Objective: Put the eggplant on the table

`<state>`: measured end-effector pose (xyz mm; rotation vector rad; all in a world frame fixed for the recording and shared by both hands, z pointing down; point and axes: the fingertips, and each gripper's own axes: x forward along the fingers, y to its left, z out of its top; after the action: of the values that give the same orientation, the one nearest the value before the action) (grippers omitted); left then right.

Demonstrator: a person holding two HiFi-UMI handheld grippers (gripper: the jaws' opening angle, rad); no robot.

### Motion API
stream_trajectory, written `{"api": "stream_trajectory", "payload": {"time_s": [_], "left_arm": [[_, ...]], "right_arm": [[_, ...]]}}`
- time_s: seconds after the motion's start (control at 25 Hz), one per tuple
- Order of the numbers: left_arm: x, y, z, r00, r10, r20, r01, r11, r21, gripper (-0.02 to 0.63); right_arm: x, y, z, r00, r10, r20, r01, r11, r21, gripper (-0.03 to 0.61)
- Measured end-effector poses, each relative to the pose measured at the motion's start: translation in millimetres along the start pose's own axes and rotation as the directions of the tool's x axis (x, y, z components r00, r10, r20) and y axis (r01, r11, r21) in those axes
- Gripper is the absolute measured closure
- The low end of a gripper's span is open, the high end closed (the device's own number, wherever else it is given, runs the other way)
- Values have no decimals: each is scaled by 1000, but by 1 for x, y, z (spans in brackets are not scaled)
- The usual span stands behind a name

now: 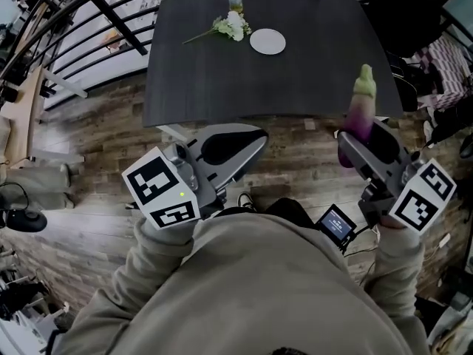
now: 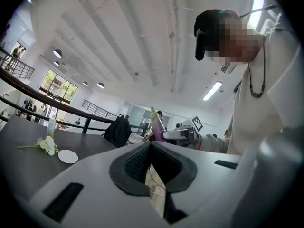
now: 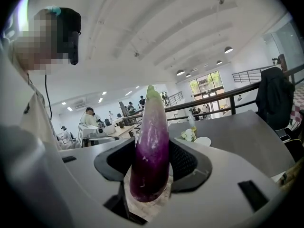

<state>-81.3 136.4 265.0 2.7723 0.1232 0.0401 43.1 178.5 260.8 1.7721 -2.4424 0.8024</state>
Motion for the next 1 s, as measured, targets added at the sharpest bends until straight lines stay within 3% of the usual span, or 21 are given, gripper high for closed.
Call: {"api": "stream_trajectory", "payload": {"time_s": [0.12, 0.24, 0.52, 0.72, 1.0], "left_arm": [[5, -35, -28, 1000, -8, -15, 8, 1000, -19, 607], [-9, -44, -31, 1000, 15, -21, -15, 999, -35, 607], [-28, -26, -19, 992, 123, 12, -123, 992, -21, 607], [-26, -18, -10, 987, 160, 35, -159, 987, -36, 607], [21, 14, 7, 984, 171, 42, -170, 985, -19, 607]], "right_arm": [[-24, 3, -18, 1000, 12, 2, -12, 1000, 2, 348], [-23, 15, -19, 999, 32, -10, -32, 999, 1, 348], [13, 11, -2, 993, 121, -15, -121, 993, -17, 348], [25, 9, 16, 987, 159, -11, -159, 986, -47, 348], [28, -47, 35, 986, 166, 1, -166, 986, -29, 348]]}}
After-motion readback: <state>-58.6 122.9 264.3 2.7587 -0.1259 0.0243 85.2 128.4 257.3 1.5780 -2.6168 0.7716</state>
